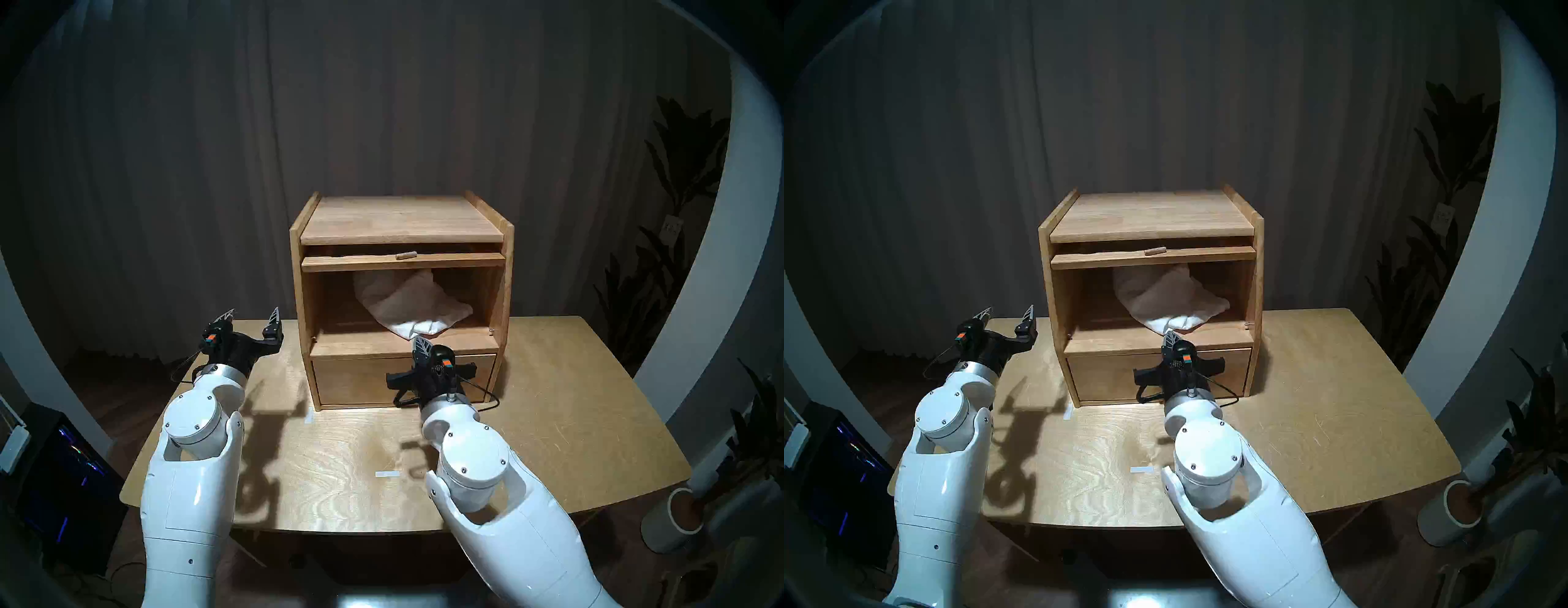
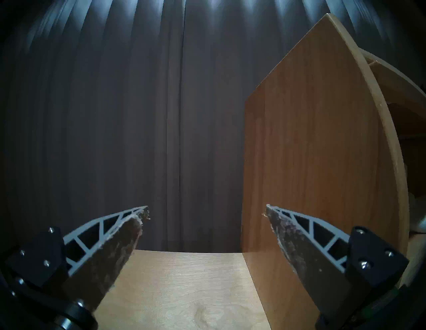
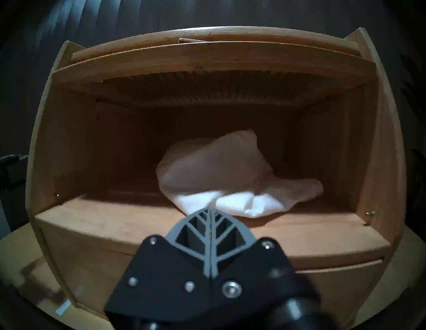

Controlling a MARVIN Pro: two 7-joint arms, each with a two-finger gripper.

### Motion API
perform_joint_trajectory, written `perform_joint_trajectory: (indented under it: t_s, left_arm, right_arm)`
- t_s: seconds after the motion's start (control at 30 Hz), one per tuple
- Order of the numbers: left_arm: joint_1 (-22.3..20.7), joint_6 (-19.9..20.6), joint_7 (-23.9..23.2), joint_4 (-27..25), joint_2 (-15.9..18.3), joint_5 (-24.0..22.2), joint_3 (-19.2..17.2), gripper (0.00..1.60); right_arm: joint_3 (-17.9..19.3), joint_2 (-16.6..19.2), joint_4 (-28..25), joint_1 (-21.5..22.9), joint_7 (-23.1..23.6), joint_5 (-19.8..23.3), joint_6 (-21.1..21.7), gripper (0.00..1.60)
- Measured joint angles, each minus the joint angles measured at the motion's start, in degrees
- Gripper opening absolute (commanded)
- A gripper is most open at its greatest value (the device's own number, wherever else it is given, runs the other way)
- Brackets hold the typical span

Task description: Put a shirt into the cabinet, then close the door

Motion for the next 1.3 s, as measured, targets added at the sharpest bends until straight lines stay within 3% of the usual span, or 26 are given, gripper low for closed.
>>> perform_joint_trajectory:
  t_s: [0.33,0.63,0.93,1.07,1.3]
  left_arm:
    - [0.0,0.0,0.0,0.0,0.1,0.0,0.0,1.6]
    - [0.0,0.0,0.0,-0.1,0.1,-0.1,0.1,1.6]
    - [0.0,0.0,0.1,-0.2,0.1,-0.1,0.1,1.6]
    - [0.0,0.0,0.1,-0.2,0.1,-0.2,0.1,1.6]
    - [0.0,0.0,0.1,-0.3,0.1,-0.2,0.1,1.6]
  right_arm:
    - [1.0,4.1,-6.9,-4.2,-4.1,-4.6,3.0,0.0]
    - [2.8,8.1,-13.0,-5.1,-2.6,-6.4,6.8,0.0]
    - [5.7,11.8,-17.7,-4.7,7.5,2.8,13.9,0.0]
    - [9.5,12.0,-16.9,-2.9,10.9,7.1,15.0,0.0]
    - [12.1,11.8,-11.8,0.9,14.0,9.1,14.4,0.0]
